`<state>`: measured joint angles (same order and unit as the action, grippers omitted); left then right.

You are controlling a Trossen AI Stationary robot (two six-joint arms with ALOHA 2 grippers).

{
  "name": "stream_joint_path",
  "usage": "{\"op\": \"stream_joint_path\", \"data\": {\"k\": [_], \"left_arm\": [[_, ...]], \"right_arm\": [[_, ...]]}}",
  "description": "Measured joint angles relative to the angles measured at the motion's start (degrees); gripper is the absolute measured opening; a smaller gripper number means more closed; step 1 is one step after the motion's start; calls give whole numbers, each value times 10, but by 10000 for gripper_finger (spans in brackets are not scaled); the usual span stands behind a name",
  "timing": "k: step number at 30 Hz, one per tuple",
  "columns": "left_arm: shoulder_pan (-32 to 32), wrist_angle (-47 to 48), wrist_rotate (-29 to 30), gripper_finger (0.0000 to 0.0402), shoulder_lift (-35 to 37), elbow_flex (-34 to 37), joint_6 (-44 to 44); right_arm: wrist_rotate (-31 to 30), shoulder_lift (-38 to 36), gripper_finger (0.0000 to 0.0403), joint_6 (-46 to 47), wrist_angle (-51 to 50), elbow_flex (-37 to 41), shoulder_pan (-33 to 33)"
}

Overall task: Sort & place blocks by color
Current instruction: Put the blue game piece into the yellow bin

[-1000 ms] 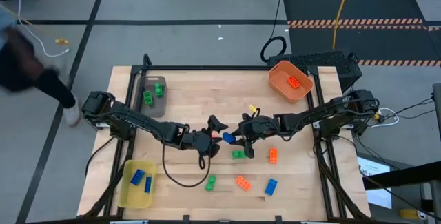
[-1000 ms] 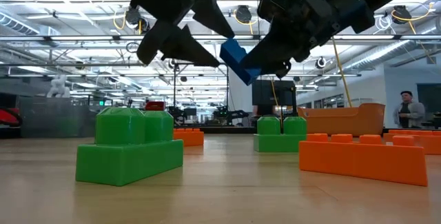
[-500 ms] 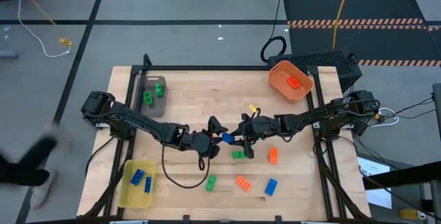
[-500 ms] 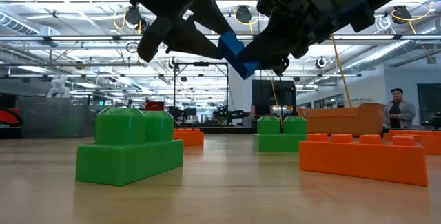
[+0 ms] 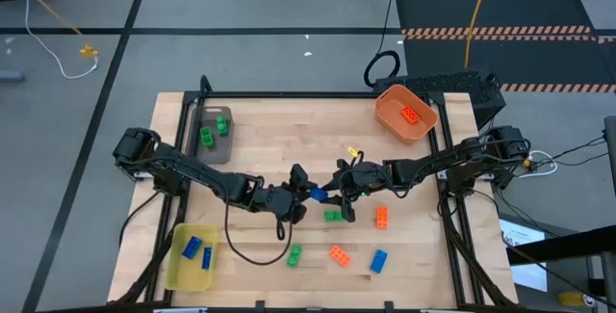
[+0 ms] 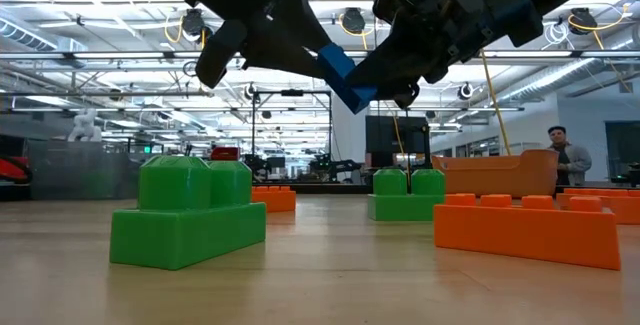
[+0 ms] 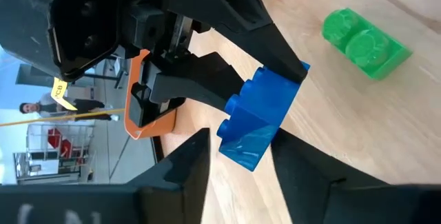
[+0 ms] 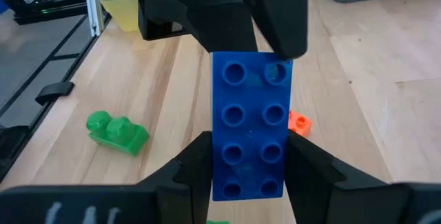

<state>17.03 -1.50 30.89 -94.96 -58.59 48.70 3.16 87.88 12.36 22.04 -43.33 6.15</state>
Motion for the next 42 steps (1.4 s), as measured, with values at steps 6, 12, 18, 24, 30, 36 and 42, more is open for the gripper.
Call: {"op": "stream_joint_path", "data": {"k": [6,12,18,24,30,36,42], "left_arm": [[4,1,1,94,0,0,0],[3,1,-34,100,0,0,14],[5,1,-57,194,0,0,17],[5,-1,-82,281,0,0,17],[-5,-3,-82,317,0,0,29],[-17,-15,-84,304,0,0,29],[-20,-48,-129,250,-31,0,16]], "right_arm": [[1,0,127,1,-1,0,0],[7,0,127,0,-4,1,0],[-1,0,127,-2,-6,1,0],[-2,0,127,-2,-5,1,-1],[13,0,127,0,-4,1,-1],[16,0,127,0,5,1,-1],[45,1,127,-10,42,1,3]]}}
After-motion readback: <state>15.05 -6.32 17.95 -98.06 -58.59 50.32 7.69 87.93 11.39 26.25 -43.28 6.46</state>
